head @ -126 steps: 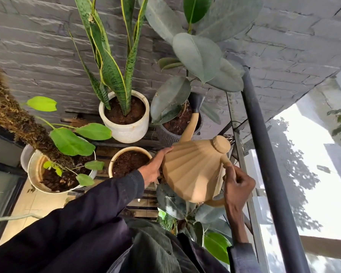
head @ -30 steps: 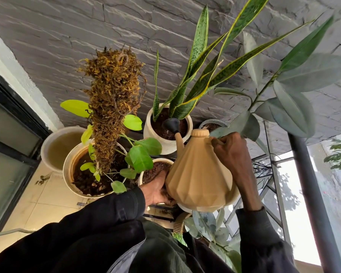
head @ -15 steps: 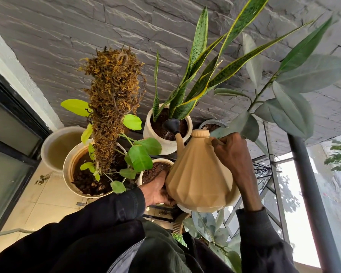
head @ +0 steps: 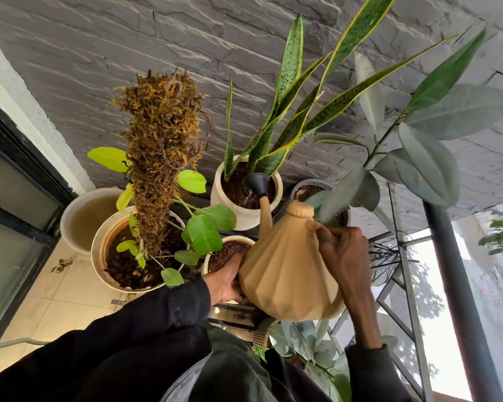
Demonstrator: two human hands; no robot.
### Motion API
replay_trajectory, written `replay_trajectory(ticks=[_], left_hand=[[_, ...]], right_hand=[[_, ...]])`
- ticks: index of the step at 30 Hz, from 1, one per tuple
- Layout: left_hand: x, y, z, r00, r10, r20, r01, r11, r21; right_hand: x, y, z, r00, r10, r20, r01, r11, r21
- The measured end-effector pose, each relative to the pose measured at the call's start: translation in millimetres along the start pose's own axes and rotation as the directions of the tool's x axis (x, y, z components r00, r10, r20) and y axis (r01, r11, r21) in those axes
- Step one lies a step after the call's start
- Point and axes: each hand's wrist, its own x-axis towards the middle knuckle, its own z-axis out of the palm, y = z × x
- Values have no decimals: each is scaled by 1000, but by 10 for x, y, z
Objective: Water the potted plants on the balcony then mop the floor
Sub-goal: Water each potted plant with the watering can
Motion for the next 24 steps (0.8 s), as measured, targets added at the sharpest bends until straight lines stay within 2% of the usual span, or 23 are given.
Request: replay_trajectory(ticks=[4,8,12,14,18,22,24], left_hand=[[38,5,-33,1000,16,10,-16,1000,-13],[62,36,-63,996,91,-1,-91,996,-12],[86,67,-92,979,202,-18,-200,977,69],[100,78,-94,964,267,-4,-266,962,62],[67,71,-84,927,375,9,-374,925,66],[19,26,-44,909,416,3,-415,907,70],[1,-36,-33,907,422,-8,-420,905,65]], right_hand=[[-286,255,112,998,3,-62,3,995,96],[-547,517,284,987,-1,-160,34,978,204],[-808,836,533,965,150,-213,-89,959,271],[-885,911,582,956,158,-248,-80,951,298],[-941,1040,615,952,143,-272,-45,941,335],[-1003,1040,572,945,181,-273,-72,928,366],[-1024,1013,528,948,149,-281,-27,918,395]])
